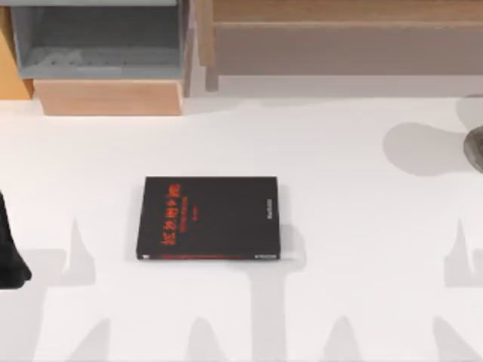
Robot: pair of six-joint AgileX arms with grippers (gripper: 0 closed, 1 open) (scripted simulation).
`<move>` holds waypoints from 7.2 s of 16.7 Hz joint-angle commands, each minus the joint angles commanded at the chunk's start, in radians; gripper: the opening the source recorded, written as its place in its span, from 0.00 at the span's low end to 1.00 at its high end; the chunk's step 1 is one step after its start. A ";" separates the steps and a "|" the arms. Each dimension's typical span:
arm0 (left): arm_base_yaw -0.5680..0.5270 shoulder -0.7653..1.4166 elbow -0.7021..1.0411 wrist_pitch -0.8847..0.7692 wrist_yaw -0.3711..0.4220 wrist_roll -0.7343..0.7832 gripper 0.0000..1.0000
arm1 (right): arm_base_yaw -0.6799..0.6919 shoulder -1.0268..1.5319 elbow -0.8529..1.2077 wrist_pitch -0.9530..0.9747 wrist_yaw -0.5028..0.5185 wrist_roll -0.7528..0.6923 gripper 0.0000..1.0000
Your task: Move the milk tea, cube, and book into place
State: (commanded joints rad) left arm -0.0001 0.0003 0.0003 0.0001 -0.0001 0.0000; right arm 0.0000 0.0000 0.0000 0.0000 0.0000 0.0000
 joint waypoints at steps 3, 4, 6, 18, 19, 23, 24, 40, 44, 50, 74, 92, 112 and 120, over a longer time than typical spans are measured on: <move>-0.013 0.063 0.058 0.029 -0.012 0.000 1.00 | 0.000 0.000 0.000 0.000 0.000 0.000 1.00; -0.020 0.105 0.095 0.048 -0.019 0.000 1.00 | 0.000 0.000 0.000 0.000 0.000 0.000 1.00; -0.041 0.221 0.189 0.095 -0.038 0.000 1.00 | 0.000 0.000 0.000 0.000 0.000 0.000 1.00; -0.212 1.470 0.962 0.482 -0.187 -0.001 1.00 | 0.000 0.000 0.000 0.000 0.000 0.000 1.00; -0.225 1.560 1.019 0.510 -0.198 -0.001 1.00 | 0.000 0.000 0.000 0.000 0.000 0.000 1.00; -0.266 1.824 1.199 0.601 -0.231 -0.001 1.00 | 0.000 0.000 0.000 0.000 0.000 0.000 1.00; -0.274 1.865 1.231 0.617 -0.237 -0.001 1.00 | 0.000 0.000 0.000 0.000 0.000 0.000 1.00; -0.203 1.964 1.343 0.619 -0.162 0.002 1.00 | 0.000 0.000 0.000 0.000 0.000 0.000 1.00; -0.241 2.013 1.409 0.604 -0.200 -0.001 1.00 | 0.000 0.000 0.000 0.000 0.000 0.000 1.00; -0.269 2.029 1.430 0.598 -0.229 -0.001 1.00 | 0.000 0.000 0.000 0.000 0.000 0.000 1.00; -0.262 2.018 1.421 0.596 -0.242 0.006 0.00 | 0.000 0.000 0.000 0.000 0.000 0.000 1.00; -0.273 1.979 1.403 0.578 -0.235 0.001 0.00 | 0.000 0.000 0.000 0.000 0.000 0.000 1.00; -0.758 1.517 0.806 0.555 -0.776 0.917 0.00 | 0.000 0.000 0.000 0.000 0.000 0.000 1.00; -0.950 1.792 0.591 0.459 -0.749 1.010 0.00 | 0.000 0.000 0.000 0.000 0.000 0.000 1.00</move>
State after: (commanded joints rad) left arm -0.9504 1.7919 0.5915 0.4596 -0.7489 1.0097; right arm 0.0000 0.0000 0.0000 0.0000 0.0000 0.0000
